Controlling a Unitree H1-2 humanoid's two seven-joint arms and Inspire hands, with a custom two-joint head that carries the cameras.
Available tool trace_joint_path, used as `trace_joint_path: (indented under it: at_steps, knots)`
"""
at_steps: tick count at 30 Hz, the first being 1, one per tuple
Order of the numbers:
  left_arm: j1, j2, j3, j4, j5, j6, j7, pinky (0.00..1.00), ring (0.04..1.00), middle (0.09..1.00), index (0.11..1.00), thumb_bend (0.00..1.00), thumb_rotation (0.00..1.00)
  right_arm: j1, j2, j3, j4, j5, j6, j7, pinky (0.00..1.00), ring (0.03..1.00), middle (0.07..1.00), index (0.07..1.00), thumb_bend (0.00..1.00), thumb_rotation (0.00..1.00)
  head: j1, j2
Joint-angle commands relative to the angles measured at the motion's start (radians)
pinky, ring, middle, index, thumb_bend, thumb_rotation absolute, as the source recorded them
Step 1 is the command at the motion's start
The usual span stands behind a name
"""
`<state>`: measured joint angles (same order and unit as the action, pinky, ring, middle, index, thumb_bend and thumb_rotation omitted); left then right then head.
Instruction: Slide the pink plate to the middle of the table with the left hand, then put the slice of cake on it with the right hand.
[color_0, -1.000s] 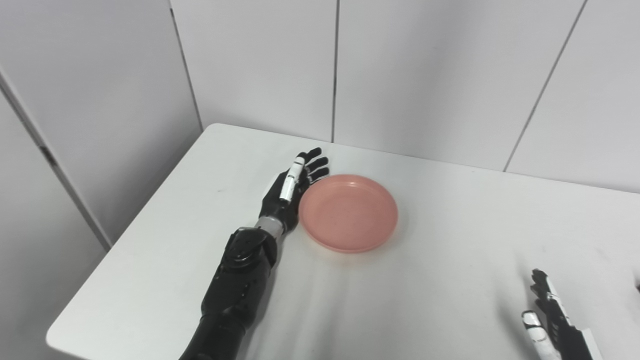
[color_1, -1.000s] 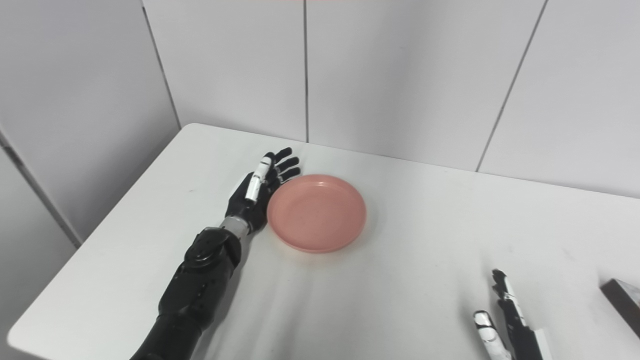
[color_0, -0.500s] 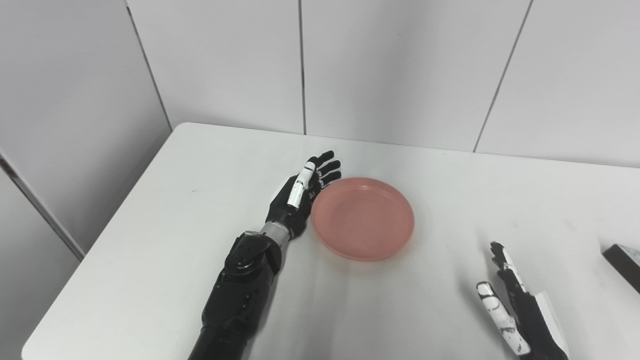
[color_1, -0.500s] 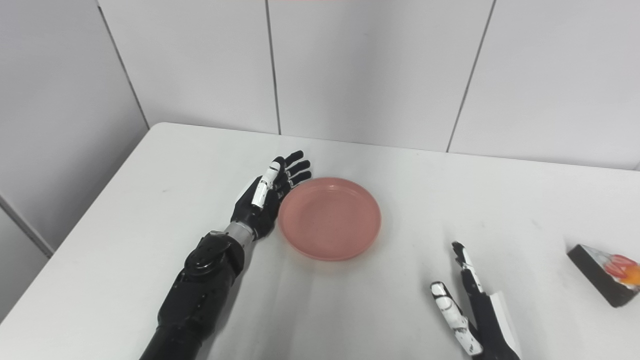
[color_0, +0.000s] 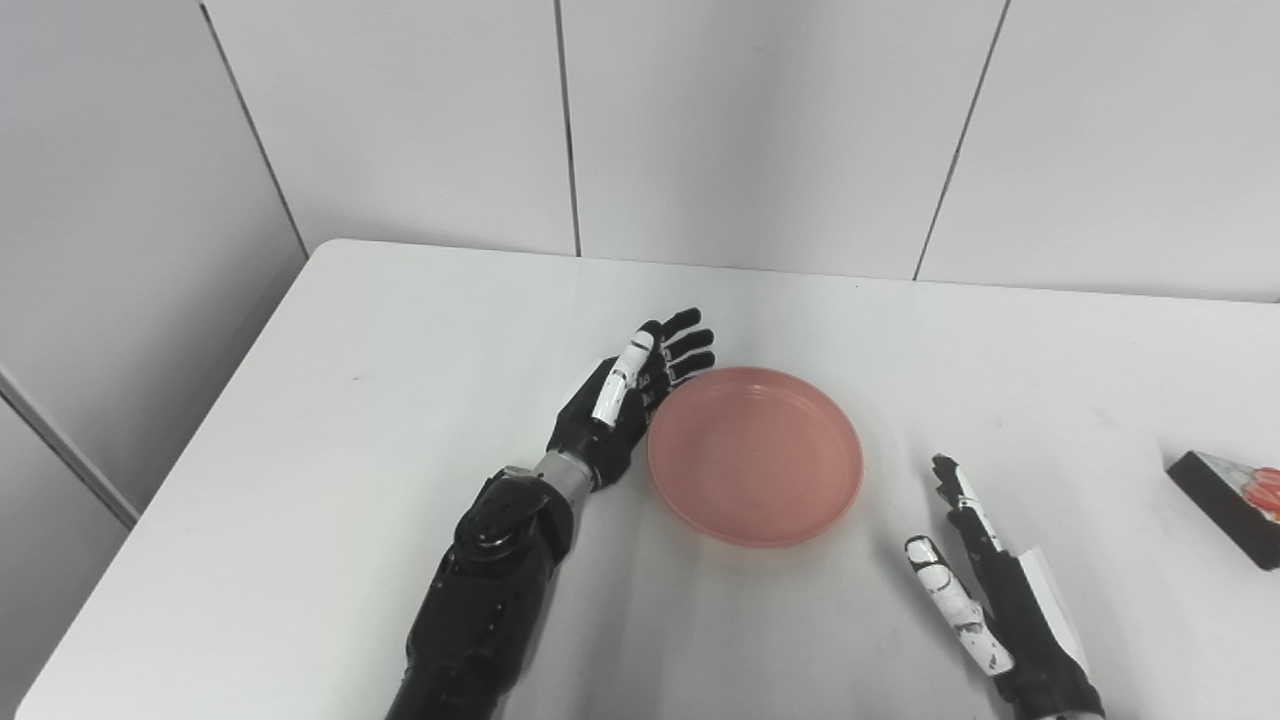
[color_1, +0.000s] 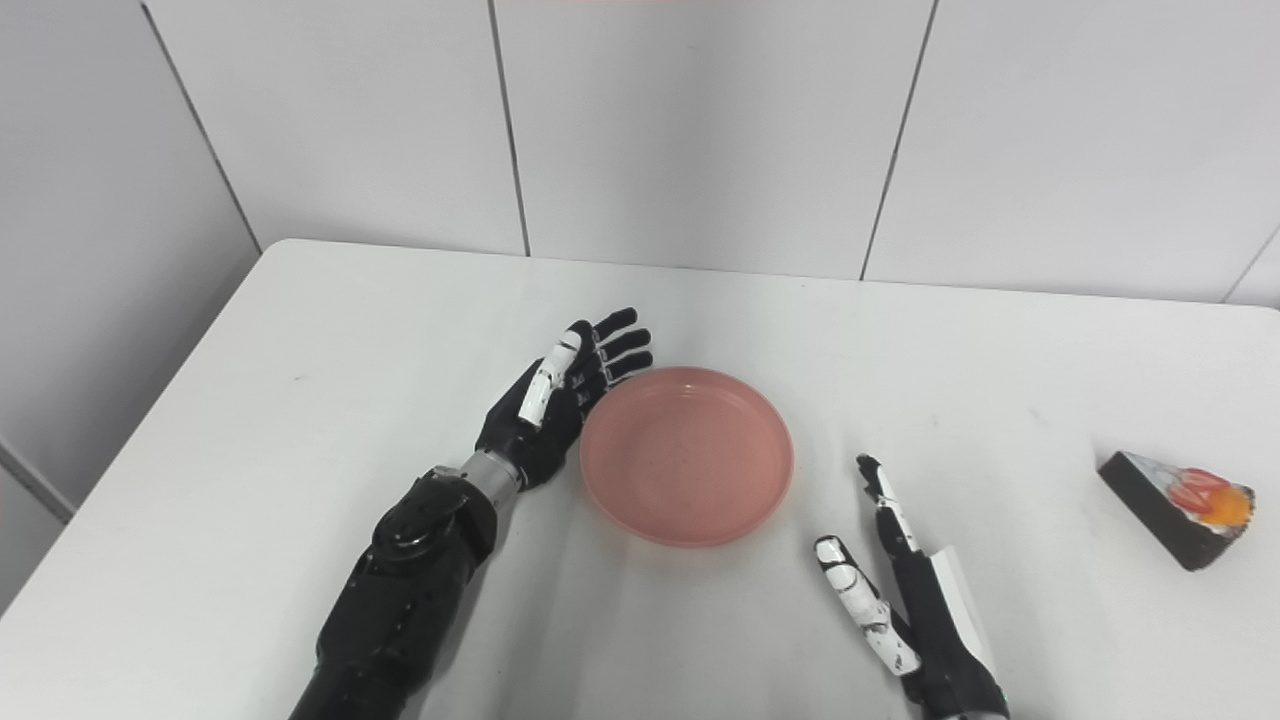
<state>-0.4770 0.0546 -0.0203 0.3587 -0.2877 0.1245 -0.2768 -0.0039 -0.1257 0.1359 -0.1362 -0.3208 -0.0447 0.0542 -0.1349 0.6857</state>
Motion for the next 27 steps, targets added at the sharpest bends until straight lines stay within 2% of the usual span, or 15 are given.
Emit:
trace_joint_path:
  at_steps: [1,5,14,20,23,25,27]
  knots:
    - [0.031,-0.007,-0.014,0.012,0.013,0.043,-0.010,0.88,0.878,0.882,0.863,0.41,1.00,-0.009,0.009,0.010,-0.024,0.004,0.016,0.008,0.95,0.971,0.980,0.982,0.38,1.00,-0.009,0.000]
    - [0.040,-0.009,-0.028,0.003,0.023,0.044,-0.007,0.88,0.887,0.887,0.864,0.41,1.00,-0.009,0.014,0.012,-0.021,0.002,0.013,0.007,0.95,0.972,0.981,0.983,0.37,1.00,-0.011,0.000]
    - [0.032,-0.007,-0.021,0.036,0.024,0.025,-0.007,0.88,0.880,0.883,0.863,0.40,1.00,-0.017,0.013,0.002,-0.009,0.001,0.007,0.002,0.95,0.972,0.982,0.985,0.37,1.00,-0.066,-0.011]
    - [0.031,0.002,-0.010,0.083,0.024,-0.012,-0.015,0.88,0.882,0.885,0.866,0.40,1.00,-0.030,0.019,-0.012,-0.022,-0.040,0.008,-0.031,0.93,0.956,0.971,0.976,0.34,1.00,-0.104,-0.023]
    - [0.028,0.009,-0.007,0.111,0.025,-0.034,-0.021,0.88,0.881,0.884,0.866,0.41,1.00,-0.041,0.018,-0.016,-0.030,-0.078,-0.003,-0.054,0.92,0.948,0.963,0.969,0.33,1.00,-0.175,-0.041]
    - [0.026,0.018,0.000,0.135,0.019,-0.051,-0.033,0.88,0.881,0.884,0.865,0.41,1.00,-0.050,0.017,-0.019,-0.043,-0.126,-0.018,-0.083,0.88,0.928,0.950,0.946,0.36,0.97,-0.200,-0.048]
    - [0.024,0.025,0.011,0.160,0.010,-0.063,-0.044,0.87,0.877,0.879,0.862,0.41,1.00,-0.060,0.015,-0.024,-0.057,-0.177,-0.025,-0.114,0.82,0.891,0.923,0.918,0.44,0.92,-0.219,-0.053]
